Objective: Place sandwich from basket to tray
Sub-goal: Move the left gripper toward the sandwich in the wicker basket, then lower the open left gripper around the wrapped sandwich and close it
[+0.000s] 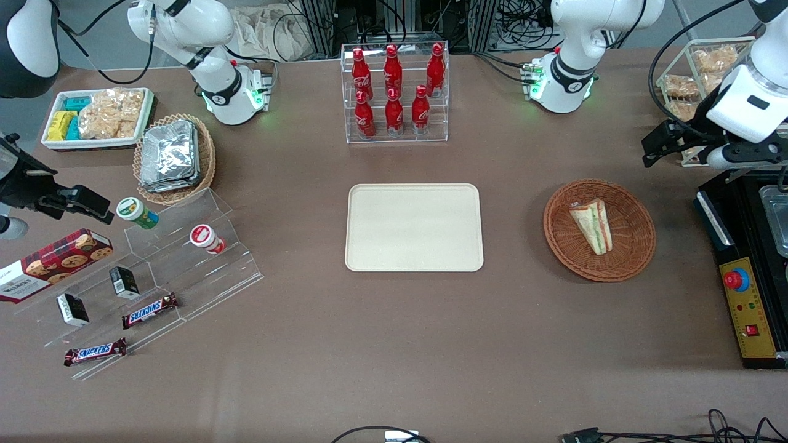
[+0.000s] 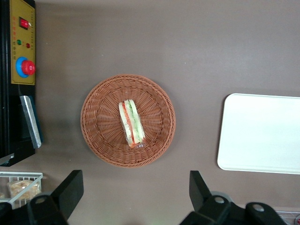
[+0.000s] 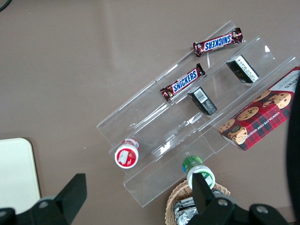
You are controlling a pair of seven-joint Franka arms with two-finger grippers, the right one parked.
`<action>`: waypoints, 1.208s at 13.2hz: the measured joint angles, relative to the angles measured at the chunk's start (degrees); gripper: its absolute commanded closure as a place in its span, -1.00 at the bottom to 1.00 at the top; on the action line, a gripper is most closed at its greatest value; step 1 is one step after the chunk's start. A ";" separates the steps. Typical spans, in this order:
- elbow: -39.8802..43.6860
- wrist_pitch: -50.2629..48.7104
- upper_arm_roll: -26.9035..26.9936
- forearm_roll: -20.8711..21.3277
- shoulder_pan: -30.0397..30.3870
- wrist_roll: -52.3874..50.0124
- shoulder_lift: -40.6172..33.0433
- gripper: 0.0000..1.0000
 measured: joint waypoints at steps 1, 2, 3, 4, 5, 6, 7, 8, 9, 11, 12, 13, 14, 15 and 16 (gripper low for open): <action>0.30 -0.57 0.00 0.15 -0.25 -0.65 0.12 -1.00; 0.56 -1.39 0.00 0.15 -0.34 -1.41 0.22 -1.00; 0.84 -1.71 0.00 0.15 -0.36 -2.01 0.32 -1.00; 1.05 -1.88 0.03 0.15 -0.36 -2.32 0.41 -1.00; 1.13 -2.12 0.11 0.15 -0.36 -2.55 0.48 -1.00; 1.13 -2.57 0.25 0.15 -0.36 -3.09 0.57 -1.00; 1.03 -2.93 0.40 0.18 -0.35 -3.87 0.71 -1.00; 0.56 -2.97 0.55 0.26 -0.34 -4.53 0.79 -1.00; -0.67 -2.64 0.83 0.37 -0.34 -5.06 0.77 -1.00; -5.93 1.70 2.28 0.39 -0.33 -5.91 0.44 -1.00; -10.36 6.13 3.13 0.39 -0.31 -6.75 -0.07 -1.00; -15.51 11.12 3.70 0.39 -0.30 -7.96 -0.81 -1.00; -20.77 16.03 3.93 0.39 -0.30 -9.28 -1.55 -1.00; -25.37 20.09 3.95 0.39 -0.31 -10.44 -1.98 -1.00; -28.90 23.26 3.93 0.39 -0.35 -11.25 -2.00 -1.00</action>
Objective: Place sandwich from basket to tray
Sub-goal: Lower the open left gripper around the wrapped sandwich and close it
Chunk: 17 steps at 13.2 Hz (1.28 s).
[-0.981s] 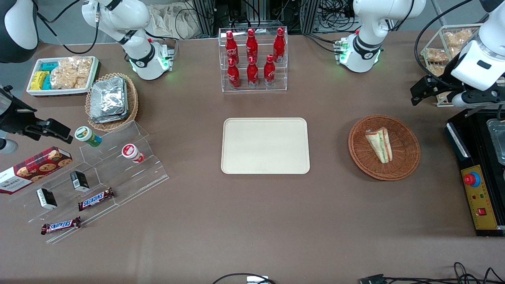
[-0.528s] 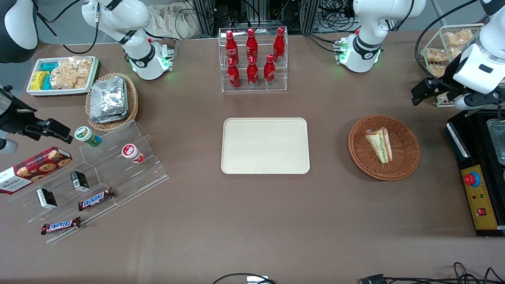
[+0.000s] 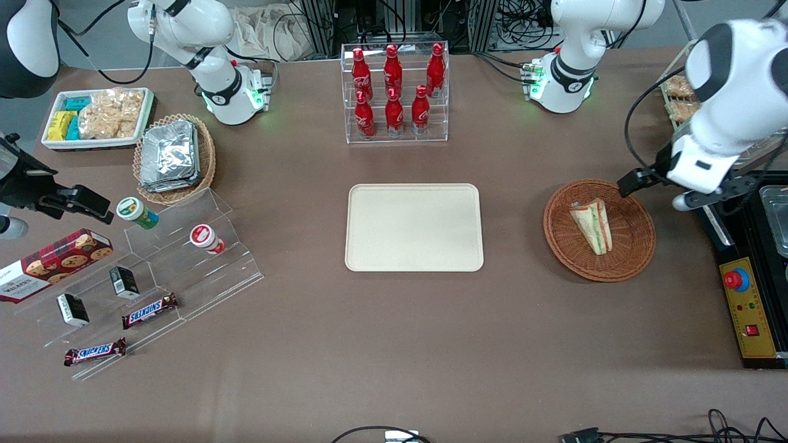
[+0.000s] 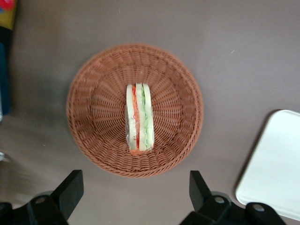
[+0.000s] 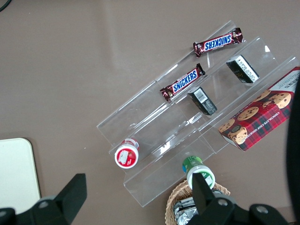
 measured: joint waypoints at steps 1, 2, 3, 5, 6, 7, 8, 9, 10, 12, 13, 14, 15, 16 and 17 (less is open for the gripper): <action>-2.94 3.25 -0.03 0.00 -0.02 -0.49 0.15 -1.00; -5.71 7.08 -0.03 0.00 -0.02 -0.73 0.35 -1.00; -8.59 11.32 -0.02 0.00 -0.02 -0.83 0.61 -1.00; -13.51 18.52 0.03 0.00 -0.01 -0.97 1.59 -1.00; -15.08 21.13 0.06 0.00 -0.01 -1.07 2.38 -1.00; -16.26 23.41 0.11 0.00 0.07 -1.19 3.26 -1.00; -17.26 25.46 0.22 0.00 0.29 -1.27 4.23 -1.00; -18.13 27.50 0.39 0.00 0.47 -1.27 5.26 -1.00; -18.90 29.43 0.51 0.00 0.56 -1.27 6.37 -1.00; -20.07 33.38 0.56 0.00 0.57 -1.28 8.90 -1.00; -20.42 35.23 0.56 0.00 0.59 -1.28 10.20 -1.00; -20.56 36.33 0.57 -0.01 0.62 -1.29 11.28 -0.99; -20.56 36.86 0.59 -0.01 0.64 -1.30 12.00 -0.78; -20.56 37.05 0.60 -0.01 0.67 -1.30 12.32 0.32; -20.56 37.06 0.60 -0.01 0.68 -1.31 12.37 0.91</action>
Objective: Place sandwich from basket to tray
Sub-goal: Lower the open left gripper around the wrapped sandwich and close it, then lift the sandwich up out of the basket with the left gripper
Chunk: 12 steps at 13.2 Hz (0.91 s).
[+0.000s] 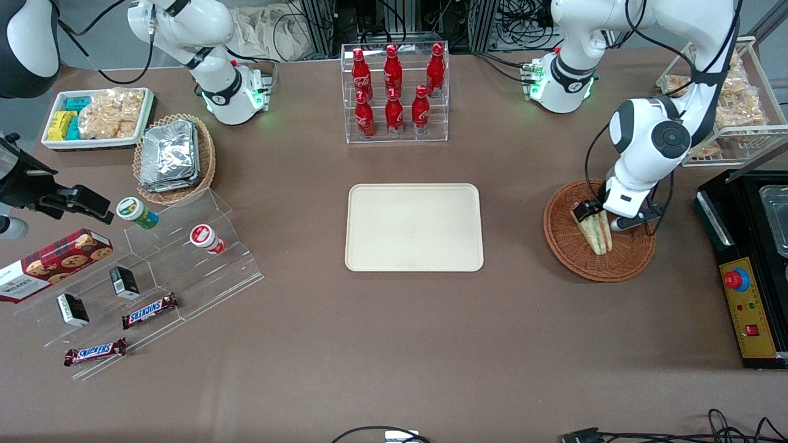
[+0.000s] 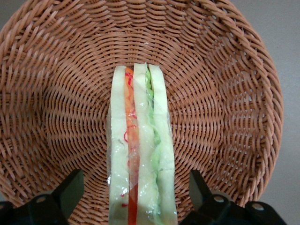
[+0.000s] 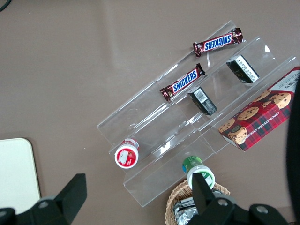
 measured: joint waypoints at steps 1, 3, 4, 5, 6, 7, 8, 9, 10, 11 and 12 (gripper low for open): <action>0.00 0.00 0.00 0.00 0.00 0.00 0.00 0.98; 0.00 0.00 0.00 0.00 0.00 0.00 0.02 1.00; 0.00 0.00 0.00 0.00 0.00 0.00 0.02 0.99; 0.00 0.00 0.00 0.00 0.00 0.00 0.01 1.00; 0.05 -0.15 0.00 0.00 0.00 0.01 -0.09 1.00; 0.28 -1.00 0.00 0.00 0.00 0.02 -0.50 1.00; 0.88 -3.59 0.00 0.00 0.00 0.04 -1.57 0.99; 2.02 -7.89 -0.01 0.00 0.00 0.05 -3.56 0.99; 3.70 -13.30 -0.01 0.01 -0.01 0.14 -6.38 0.99; 6.25 -20.06 -0.03 0.03 -0.03 0.35 -9.67 0.99; 9.75 -27.77 -0.08 0.08 -0.05 0.84 -12.95 0.99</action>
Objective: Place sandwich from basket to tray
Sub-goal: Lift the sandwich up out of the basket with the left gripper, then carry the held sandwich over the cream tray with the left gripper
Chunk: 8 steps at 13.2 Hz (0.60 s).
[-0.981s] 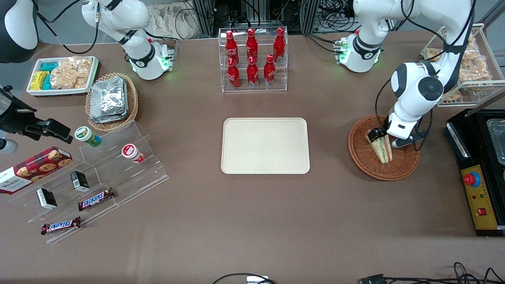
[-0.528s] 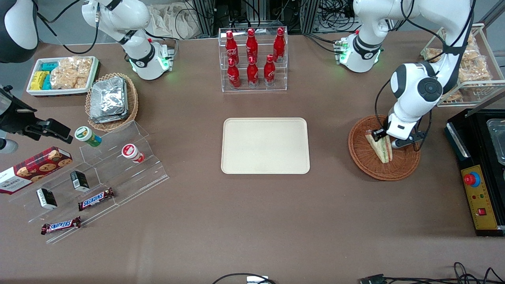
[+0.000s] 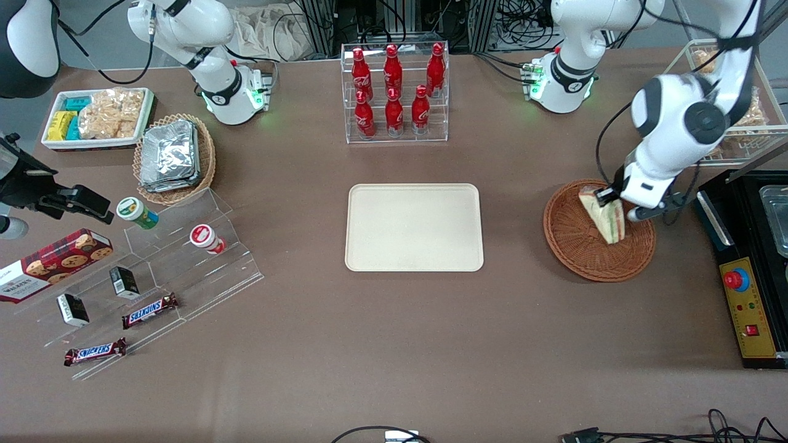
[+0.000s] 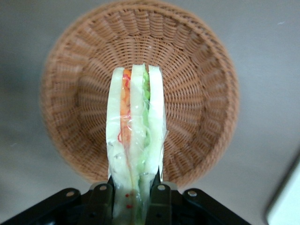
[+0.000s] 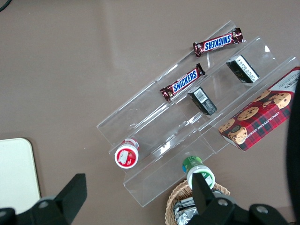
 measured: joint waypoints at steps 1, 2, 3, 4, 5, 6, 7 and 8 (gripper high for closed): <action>4.51 -7.95 -0.04 0.05 -0.01 0.68 -2.57 0.99; 10.26 -16.23 -0.09 0.11 -0.03 1.39 -4.22 0.99; 16.88 -24.09 -0.19 0.18 -0.07 2.30 -4.81 0.99; 22.99 -30.22 -0.37 0.22 -0.12 3.35 -4.63 0.99; 28.45 -35.21 -0.57 0.23 -0.37 4.39 -3.98 0.99; 32.75 -38.63 -0.71 0.21 -1.03 4.91 -2.96 0.99; 35.87 -40.57 -1.12 0.16 -1.93 5.01 -1.75 0.99; 37.84 -41.13 -2.40 0.06 -2.68 5.04 -0.50 1.00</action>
